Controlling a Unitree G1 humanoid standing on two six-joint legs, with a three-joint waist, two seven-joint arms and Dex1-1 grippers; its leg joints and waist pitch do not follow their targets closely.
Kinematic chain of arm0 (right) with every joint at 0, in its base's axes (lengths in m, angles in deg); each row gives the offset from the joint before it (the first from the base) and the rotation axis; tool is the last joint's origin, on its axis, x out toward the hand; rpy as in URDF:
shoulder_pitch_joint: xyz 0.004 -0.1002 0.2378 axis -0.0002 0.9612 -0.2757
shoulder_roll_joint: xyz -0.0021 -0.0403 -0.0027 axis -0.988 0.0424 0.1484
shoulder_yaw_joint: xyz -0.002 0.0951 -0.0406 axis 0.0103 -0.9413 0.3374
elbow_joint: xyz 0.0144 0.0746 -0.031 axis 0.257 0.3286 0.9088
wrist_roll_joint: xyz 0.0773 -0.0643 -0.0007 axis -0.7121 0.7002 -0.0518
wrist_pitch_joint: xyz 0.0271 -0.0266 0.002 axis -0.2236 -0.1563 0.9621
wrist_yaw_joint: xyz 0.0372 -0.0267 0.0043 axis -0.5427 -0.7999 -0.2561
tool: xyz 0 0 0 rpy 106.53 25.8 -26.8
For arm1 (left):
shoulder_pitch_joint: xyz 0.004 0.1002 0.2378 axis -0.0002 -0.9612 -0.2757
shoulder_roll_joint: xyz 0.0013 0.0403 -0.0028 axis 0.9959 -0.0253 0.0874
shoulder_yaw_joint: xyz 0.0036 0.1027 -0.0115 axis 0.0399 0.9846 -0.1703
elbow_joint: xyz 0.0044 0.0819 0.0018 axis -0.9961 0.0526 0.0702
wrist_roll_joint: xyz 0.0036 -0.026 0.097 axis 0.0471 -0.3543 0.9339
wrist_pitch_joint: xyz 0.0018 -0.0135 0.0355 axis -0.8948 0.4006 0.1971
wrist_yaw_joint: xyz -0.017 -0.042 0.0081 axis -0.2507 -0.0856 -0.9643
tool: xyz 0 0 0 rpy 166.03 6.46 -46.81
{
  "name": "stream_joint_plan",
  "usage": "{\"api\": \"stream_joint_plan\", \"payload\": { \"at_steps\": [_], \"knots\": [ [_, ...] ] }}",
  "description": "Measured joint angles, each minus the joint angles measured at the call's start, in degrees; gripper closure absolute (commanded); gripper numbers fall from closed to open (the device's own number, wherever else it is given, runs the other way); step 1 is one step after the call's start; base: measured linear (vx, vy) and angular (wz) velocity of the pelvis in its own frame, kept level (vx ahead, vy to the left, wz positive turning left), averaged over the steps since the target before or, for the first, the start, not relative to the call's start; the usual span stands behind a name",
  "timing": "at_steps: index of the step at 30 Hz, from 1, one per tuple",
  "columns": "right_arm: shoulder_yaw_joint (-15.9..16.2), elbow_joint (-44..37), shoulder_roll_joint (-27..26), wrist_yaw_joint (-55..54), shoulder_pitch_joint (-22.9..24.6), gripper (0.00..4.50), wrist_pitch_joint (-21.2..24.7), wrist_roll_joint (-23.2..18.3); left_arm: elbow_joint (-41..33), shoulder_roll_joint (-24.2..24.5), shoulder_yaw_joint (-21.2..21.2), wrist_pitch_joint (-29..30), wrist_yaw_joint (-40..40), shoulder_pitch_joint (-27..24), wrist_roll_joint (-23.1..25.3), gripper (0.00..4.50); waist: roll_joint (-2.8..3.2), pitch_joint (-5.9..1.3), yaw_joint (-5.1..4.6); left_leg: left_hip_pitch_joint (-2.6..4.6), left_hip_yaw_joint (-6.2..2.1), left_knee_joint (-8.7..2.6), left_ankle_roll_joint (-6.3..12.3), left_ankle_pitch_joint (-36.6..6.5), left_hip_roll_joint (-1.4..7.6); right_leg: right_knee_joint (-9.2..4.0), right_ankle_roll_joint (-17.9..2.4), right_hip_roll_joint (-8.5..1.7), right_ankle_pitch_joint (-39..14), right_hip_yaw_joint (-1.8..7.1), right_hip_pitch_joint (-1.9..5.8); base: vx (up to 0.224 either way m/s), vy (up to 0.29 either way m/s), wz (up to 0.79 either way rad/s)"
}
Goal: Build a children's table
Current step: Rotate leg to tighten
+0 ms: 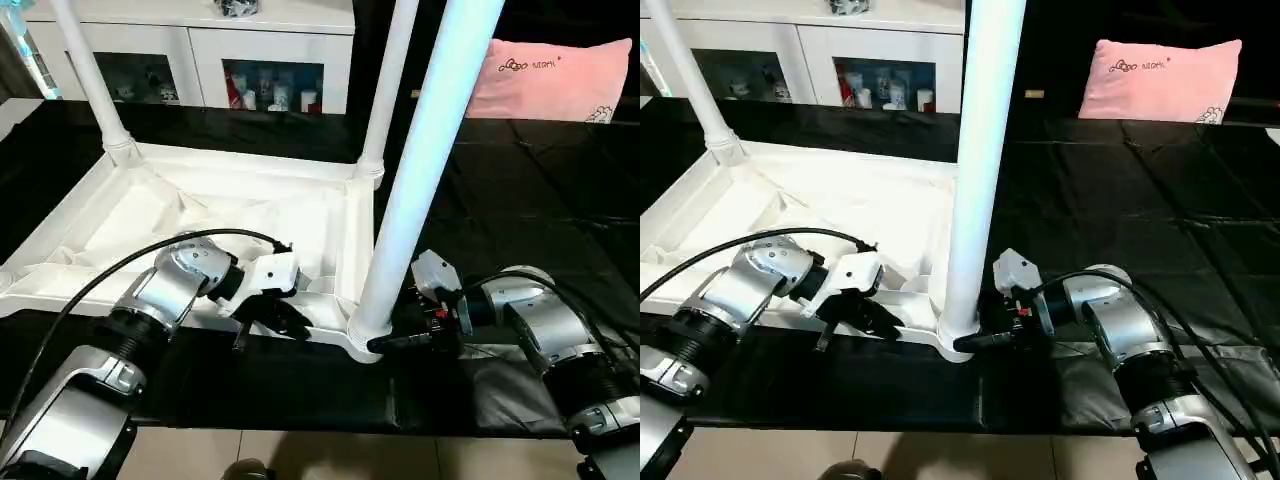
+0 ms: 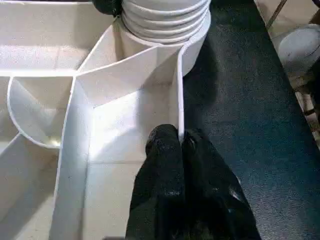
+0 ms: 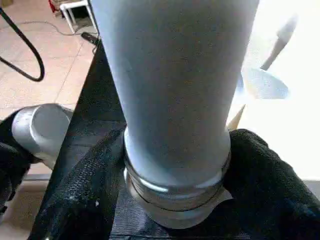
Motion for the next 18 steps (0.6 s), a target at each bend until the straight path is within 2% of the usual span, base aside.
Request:
{"api": "stream_joint_plan", "payload": {
  "at_steps": [6,8,12,15,18],
  "knots": [
    [-4.81,0.14,-4.03,-12.47,2.23,1.73,3.36,0.43,2.77,-3.44,-3.63,7.17,9.03,0.26,-0.11,4.5,-0.01,-0.03,-0.76,0.28,0.0,0.14,-0.26,-0.04,-0.01,0.15,-0.01,0.0,0.14,0.06,0.22,0.0,0.0,0.0],
    [-8.23,2.02,-8.27,-23.97,2.02,1.73,4.81,0.85,5.7,-6.39,-5.77,10.7,16.76,1.85,0.34,4.5,-0.1,-0.08,-1.82,0.52,0.01,0.14,-0.42,0.09,0.0,0.15,0.13,0.01,0.15,0.08,0.29,0.0,0.0,0.0],
    [-11.86,4.25,-14.95,-40.88,-0.15,1.74,7.42,2.64,7.88,-11.22,-8.62,16.15,26.45,3.11,0.39,4.5,-0.09,-0.12,-3.83,0.9,0.04,0.07,-0.43,0.09,-0.03,0.03,0.18,0.0,0.13,0.11,0.54,0.0,0.0,0.0],
    [-13.07,6.06,-18.48,-49.79,-2.17,1.74,7.98,4.29,9.3,-13.58,-9.94,17.82,31.67,4.03,0.33,4.5,-0.09,-0.12,-4.03,1.05,0.04,-0.06,-0.44,0.09,-0.04,0.01,0.18,0.01,0.13,0.1,0.61,0.0,0.0,0.0],
    [-14.97,9.82,-22.23,-59.87,-5.68,1.74,8.01,6.19,12.42,-16.99,-11.83,17.89,39.38,5.67,0.56,4.5,-0.06,-0.14,-3.84,1.05,0.02,-0.13,-0.44,0.09,-0.05,0.01,0.17,0.03,0.14,0.1,0.64,0.0,0.0,0.0]
  ]
}}
